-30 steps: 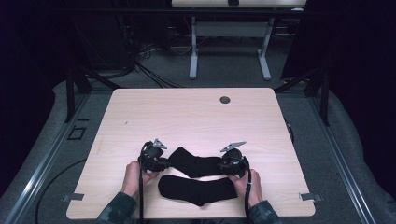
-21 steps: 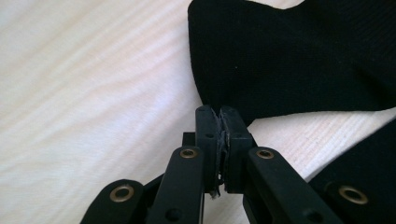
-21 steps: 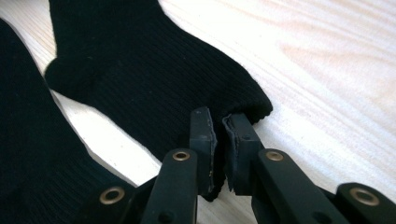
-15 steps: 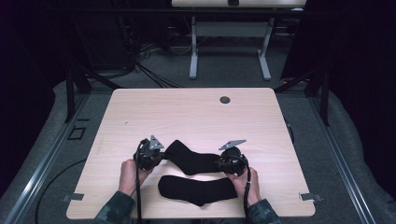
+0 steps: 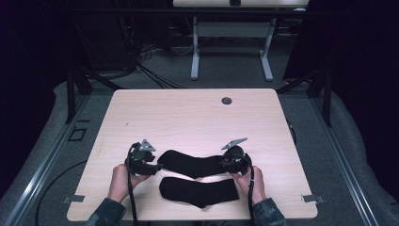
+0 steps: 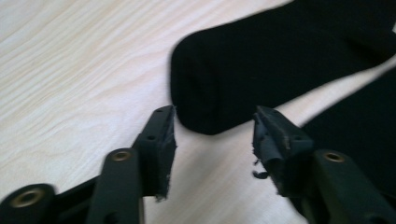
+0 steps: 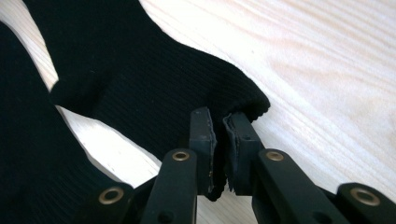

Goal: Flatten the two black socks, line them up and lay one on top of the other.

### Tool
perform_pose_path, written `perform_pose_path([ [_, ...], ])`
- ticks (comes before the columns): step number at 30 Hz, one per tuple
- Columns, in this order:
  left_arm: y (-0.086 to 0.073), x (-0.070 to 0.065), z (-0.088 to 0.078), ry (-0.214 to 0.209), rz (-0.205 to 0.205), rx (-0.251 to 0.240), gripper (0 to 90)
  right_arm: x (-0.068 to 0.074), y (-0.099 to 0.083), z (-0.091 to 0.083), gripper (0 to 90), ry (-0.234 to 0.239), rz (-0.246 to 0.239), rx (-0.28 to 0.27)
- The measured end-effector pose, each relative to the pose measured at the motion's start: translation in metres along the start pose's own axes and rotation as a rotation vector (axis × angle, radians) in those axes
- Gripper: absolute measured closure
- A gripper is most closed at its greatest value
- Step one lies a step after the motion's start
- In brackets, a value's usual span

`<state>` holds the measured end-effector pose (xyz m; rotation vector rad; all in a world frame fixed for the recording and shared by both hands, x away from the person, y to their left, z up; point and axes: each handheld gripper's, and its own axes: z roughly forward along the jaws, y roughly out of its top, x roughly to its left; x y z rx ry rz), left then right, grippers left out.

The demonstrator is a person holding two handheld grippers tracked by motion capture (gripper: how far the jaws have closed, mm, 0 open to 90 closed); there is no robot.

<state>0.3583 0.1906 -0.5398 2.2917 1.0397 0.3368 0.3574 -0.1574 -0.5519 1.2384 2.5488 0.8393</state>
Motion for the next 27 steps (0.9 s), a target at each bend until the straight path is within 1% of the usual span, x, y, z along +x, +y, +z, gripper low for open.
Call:
perform_pose_path([
  [1, 0.000, 0.002, 0.001, 0.005, -0.018, -0.006, 47.0, -0.001, 0.000, -0.001, 82.2, 0.001, 0.011, 0.007],
  [2, 0.002, 0.005, 0.003, 0.017, -0.042, -0.016, 46.1, -0.002, 0.000, -0.001, 82.2, -0.008, 0.006, 0.011],
  [3, 0.003, 0.007, 0.005, 0.023, -0.050, -0.017, 46.0, -0.002, 0.000, -0.001, 82.2, -0.005, 0.009, 0.010],
  [5, 0.007, 0.008, 0.010, 0.028, -0.064, -0.021, 44.5, -0.002, 0.001, -0.001, 82.1, -0.011, 0.001, 0.020],
  [6, 0.008, 0.009, 0.013, 0.018, -0.066, -0.017, 44.2, -0.001, 0.001, -0.001, 82.0, -0.002, 0.013, 0.014],
  [8, 0.011, 0.009, 0.017, 0.017, -0.079, -0.021, 40.9, -0.002, 0.001, -0.001, 82.0, -0.001, 0.009, 0.018],
  [10, 0.013, 0.009, 0.020, 0.039, -0.087, -0.031, 38.8, -0.002, 0.001, 0.000, 82.0, -0.006, 0.012, 0.012],
  [12, 0.015, 0.010, 0.022, 0.046, -0.093, -0.039, 35.4, -0.002, 0.000, 0.000, 82.0, -0.007, 0.010, 0.013],
  [13, 0.016, 0.009, 0.024, 0.055, -0.081, -0.032, 34.6, -0.002, 0.000, 0.000, 82.0, -0.011, 0.003, 0.014],
  [14, 0.017, 0.008, 0.025, 0.051, -0.072, -0.027, 32.7, -0.002, 0.000, 0.000, 82.0, -0.012, 0.002, 0.025],
  [16, 0.020, 0.005, 0.031, 0.059, -0.055, -0.011, 29.6, -0.003, -0.001, 0.000, 82.0, -0.006, 0.012, 0.013],
  [18, 0.021, 0.004, 0.036, 0.055, -0.043, 0.010, 27.3, -0.003, -0.002, 0.001, 82.0, -0.003, 0.019, 0.000],
  [19, 0.022, 0.003, 0.038, 0.066, -0.034, 0.021, 26.7, -0.004, -0.002, 0.000, 81.9, -0.011, 0.008, 0.016],
  [20, 0.022, 0.002, 0.041, 0.067, -0.027, 0.034, 26.6, -0.004, -0.003, 0.001, 82.0, -0.009, 0.007, 0.016],
  [22, 0.022, 0.001, 0.044, 0.072, -0.017, 0.050, 26.4, -0.005, -0.005, 0.002, 82.0, -0.005, 0.017, 0.016],
  [23, 0.022, 0.000, 0.045, 0.078, -0.010, 0.056, 26.4, -0.004, -0.006, 0.003, 81.9, -0.007, 0.027, 0.007],
  [24, 0.021, -0.001, 0.046, 0.078, -0.007, 0.058, 26.4, -0.006, -0.006, 0.002, 82.0, -0.010, 0.015, 0.026],
  [25, 0.021, -0.002, 0.047, 0.085, -0.002, 0.067, 26.5, -0.006, -0.007, 0.002, 81.9, -0.010, 0.017, 0.023],
  [26, 0.020, -0.003, 0.049, 0.081, 0.003, 0.073, 26.6, -0.006, -0.007, 0.002, 81.9, -0.005, 0.016, 0.025],
  [27, 0.019, -0.004, 0.049, 0.078, -0.001, 0.067, 26.7, -0.007, -0.008, 0.002, 81.9, -0.007, 0.017, 0.027],
])
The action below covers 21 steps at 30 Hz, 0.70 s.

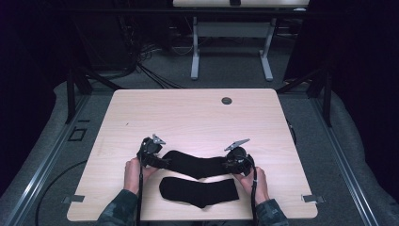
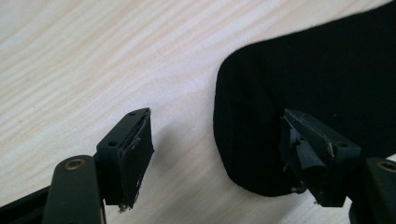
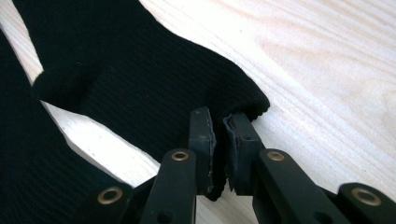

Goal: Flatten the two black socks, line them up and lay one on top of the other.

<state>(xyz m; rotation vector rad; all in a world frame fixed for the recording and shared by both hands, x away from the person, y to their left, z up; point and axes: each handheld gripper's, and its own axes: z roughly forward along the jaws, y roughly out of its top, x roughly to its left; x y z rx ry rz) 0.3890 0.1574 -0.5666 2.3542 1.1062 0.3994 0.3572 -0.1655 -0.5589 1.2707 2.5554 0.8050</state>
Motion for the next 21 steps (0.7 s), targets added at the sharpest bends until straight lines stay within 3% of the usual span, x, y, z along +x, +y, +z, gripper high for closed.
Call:
perform_pose_path([
  [21, -0.009, -0.023, -0.006, -0.005, 0.000, -0.002, 27.6, -0.014, -0.013, -0.006, 77.6, 0.005, 0.002, -0.001],
])
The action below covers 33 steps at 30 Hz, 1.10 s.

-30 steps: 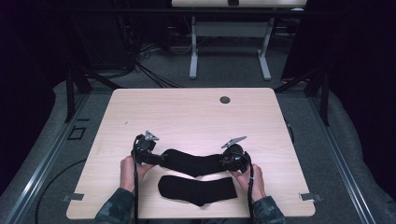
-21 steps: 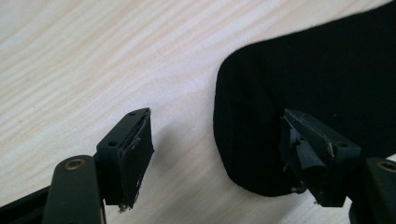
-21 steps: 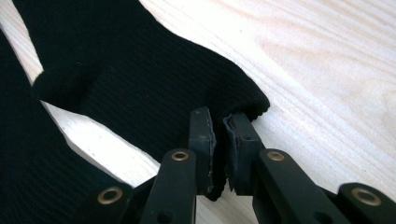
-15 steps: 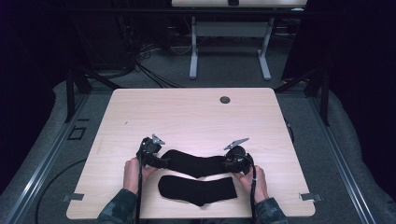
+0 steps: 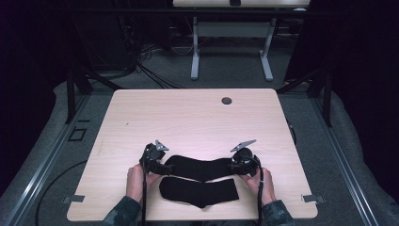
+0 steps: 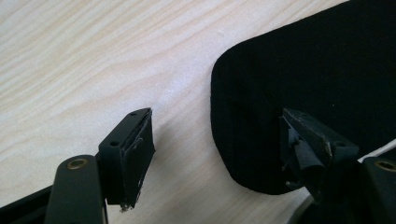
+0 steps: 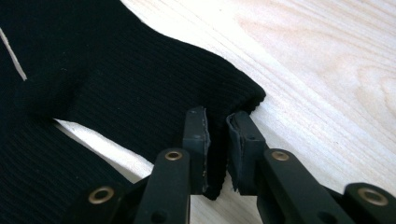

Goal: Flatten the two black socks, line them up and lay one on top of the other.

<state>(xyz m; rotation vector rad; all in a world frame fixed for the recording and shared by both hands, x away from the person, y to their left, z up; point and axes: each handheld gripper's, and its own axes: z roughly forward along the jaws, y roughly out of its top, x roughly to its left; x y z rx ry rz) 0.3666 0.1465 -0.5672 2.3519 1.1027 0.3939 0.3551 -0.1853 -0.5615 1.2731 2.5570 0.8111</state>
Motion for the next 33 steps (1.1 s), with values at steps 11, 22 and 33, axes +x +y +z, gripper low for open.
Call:
perform_pose_path([
  [11, -0.006, -0.007, -0.004, 0.003, 0.006, -0.006, 27.7, -0.001, -0.004, -0.002, 70.5, -0.014, -0.008, -0.006],
  [22, 0.000, 0.000, -0.023, 0.022, -0.007, -0.083, 13.6, -0.004, 0.000, -0.014, 31.2, -0.020, 0.012, -0.069],
  [33, -0.023, 0.023, -0.066, 0.097, -0.051, -0.127, 5.8, -0.008, -0.010, -0.060, 6.4, -0.080, 0.004, -0.178],
])
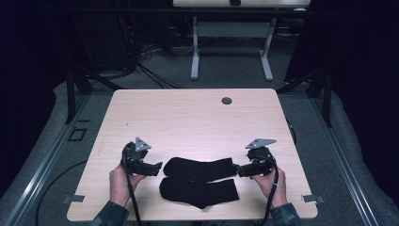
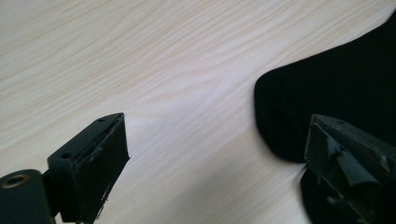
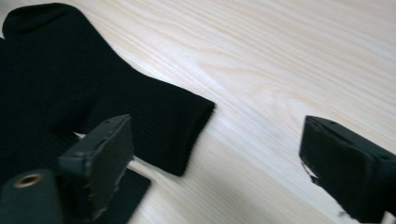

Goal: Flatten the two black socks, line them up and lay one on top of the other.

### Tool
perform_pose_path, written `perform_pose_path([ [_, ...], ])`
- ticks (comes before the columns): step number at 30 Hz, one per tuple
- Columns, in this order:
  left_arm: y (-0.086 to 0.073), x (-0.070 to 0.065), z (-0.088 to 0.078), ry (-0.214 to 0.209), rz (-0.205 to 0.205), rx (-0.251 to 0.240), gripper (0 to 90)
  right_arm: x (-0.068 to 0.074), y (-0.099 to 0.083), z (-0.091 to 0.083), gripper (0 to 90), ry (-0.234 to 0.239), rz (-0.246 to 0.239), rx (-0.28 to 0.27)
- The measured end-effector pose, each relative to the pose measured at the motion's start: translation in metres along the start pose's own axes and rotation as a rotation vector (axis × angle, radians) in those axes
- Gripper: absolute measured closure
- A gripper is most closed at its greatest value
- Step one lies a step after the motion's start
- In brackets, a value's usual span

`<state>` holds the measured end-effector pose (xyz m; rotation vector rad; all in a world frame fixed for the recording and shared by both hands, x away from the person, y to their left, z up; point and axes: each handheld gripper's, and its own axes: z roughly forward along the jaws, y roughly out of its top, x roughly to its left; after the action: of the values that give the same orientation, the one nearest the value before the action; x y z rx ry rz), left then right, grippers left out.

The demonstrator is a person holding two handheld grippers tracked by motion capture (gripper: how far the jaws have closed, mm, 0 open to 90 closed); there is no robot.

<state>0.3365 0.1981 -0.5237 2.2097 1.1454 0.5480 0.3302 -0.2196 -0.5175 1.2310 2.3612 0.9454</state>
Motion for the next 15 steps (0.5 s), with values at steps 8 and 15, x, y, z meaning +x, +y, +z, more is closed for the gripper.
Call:
perform_pose_path([
  [8, -0.047, 0.023, -0.013, 0.031, -0.088, 0.036, 2.5, -0.020, -0.026, -0.029, 0.0, -0.077, 0.037, -0.018],
  [15, -0.086, 0.034, -0.008, 0.056, -0.174, 0.045, 0.3, -0.039, -0.062, -0.034, 0.0, -0.143, 0.085, -0.002],
])
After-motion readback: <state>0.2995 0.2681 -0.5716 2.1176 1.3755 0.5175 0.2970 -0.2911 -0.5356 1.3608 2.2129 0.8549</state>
